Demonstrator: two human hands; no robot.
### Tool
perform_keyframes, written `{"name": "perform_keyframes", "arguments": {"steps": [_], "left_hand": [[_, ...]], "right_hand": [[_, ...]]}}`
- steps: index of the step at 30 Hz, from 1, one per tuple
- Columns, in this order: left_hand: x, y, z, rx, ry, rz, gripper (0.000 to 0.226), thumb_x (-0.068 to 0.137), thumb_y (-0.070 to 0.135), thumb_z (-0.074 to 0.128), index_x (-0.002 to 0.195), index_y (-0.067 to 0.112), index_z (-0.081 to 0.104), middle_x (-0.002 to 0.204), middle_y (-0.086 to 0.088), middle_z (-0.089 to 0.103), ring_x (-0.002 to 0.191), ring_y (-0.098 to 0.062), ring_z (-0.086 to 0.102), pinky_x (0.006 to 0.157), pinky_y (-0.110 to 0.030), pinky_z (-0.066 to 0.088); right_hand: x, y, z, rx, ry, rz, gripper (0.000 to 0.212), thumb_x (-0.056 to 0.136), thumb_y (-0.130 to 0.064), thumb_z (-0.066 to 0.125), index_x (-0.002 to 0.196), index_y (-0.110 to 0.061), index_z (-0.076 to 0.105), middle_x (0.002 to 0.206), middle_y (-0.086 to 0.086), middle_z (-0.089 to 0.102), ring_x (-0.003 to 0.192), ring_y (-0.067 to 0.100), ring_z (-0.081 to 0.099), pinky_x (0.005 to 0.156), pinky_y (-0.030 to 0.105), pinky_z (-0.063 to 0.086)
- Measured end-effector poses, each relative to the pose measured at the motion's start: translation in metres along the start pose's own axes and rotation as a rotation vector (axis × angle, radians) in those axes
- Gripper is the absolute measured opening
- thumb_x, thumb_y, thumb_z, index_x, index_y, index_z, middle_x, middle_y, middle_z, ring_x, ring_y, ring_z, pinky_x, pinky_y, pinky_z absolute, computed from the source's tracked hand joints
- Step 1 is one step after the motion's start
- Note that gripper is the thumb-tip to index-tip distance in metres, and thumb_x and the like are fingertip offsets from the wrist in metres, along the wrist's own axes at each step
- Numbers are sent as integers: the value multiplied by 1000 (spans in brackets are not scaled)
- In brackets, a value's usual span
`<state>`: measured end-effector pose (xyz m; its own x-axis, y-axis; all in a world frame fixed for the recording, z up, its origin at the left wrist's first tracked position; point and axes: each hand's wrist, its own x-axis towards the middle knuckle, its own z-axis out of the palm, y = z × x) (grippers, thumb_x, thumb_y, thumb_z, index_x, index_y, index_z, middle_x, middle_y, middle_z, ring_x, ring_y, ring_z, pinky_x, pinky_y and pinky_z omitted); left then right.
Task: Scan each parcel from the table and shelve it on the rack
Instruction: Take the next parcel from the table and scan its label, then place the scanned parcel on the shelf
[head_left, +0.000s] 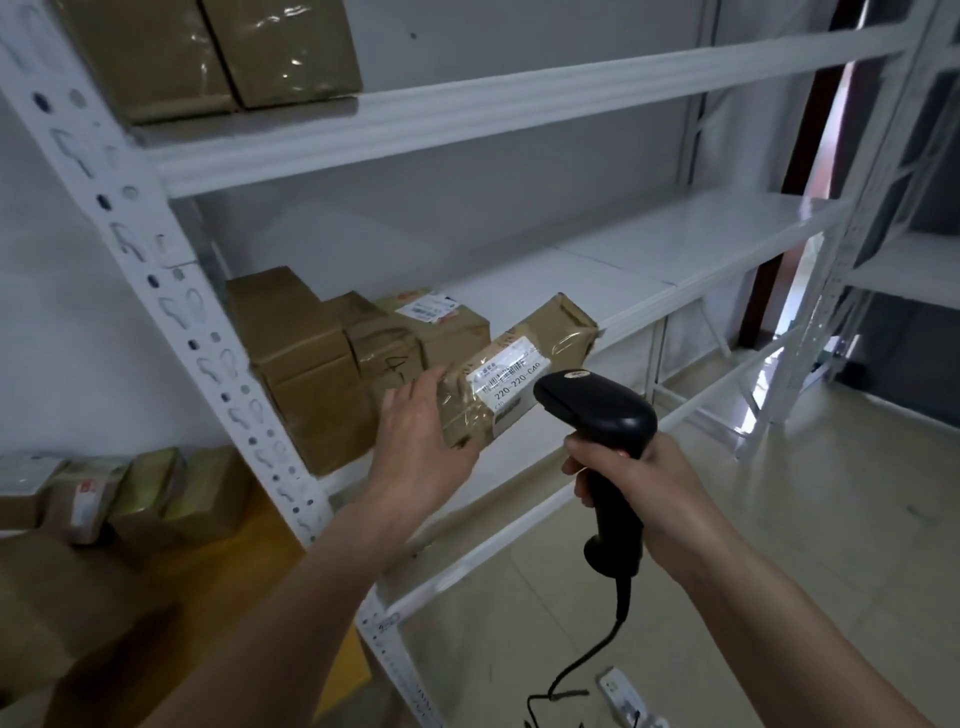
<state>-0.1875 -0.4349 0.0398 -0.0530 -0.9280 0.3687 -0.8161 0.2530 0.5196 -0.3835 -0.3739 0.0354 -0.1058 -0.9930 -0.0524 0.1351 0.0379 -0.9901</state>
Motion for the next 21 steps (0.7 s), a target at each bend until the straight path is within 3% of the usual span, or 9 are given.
{"name": "perform_keyframes", "arguments": {"steps": [8,12,14,16,19,21], "left_hand": [[69,5,3,-89,125,67,80,74,24,83,141,25,41,133,6,49,120,-8,40,97,-24,37],[95,9,6,-138,266,141,75,70,20,85,134,21,45,127,6,46,108,5,39,84,1,34],[103,12,9,-130,342,161,71,68,17,86,129,17,48,122,5,46,103,8,38,83,7,32],[110,13,11,-90,430,188,68,66,16,88,124,12,52,118,1,50,102,3,43,85,-2,39],[121,10,11,30,580,276,66,64,16,88,120,4,55,113,-12,60,102,-19,57,84,-30,51],[129,5,10,172,677,346,64,67,17,85,119,5,52,110,-16,63,99,-27,59,84,-33,49]], "right_hand": [[85,-36,1,-16,-46,-49,4,84,-7,69,83,-4,68,71,10,69,58,20,57,60,32,49],[114,-45,3,-27,-97,-70,7,84,-9,69,89,-5,69,74,11,69,60,20,59,63,34,50],[124,-47,2,-15,-107,-69,7,84,-9,69,90,-5,70,74,12,68,62,21,59,64,34,49],[132,-49,4,6,-122,-69,7,84,-8,69,86,-3,69,73,14,67,61,22,58,63,34,49],[145,-52,7,17,-147,-62,9,84,-7,68,85,2,68,70,13,66,58,21,56,58,29,49],[154,-53,8,36,-169,-41,10,84,-7,68,86,2,67,69,11,66,56,19,55,57,27,48]]}}
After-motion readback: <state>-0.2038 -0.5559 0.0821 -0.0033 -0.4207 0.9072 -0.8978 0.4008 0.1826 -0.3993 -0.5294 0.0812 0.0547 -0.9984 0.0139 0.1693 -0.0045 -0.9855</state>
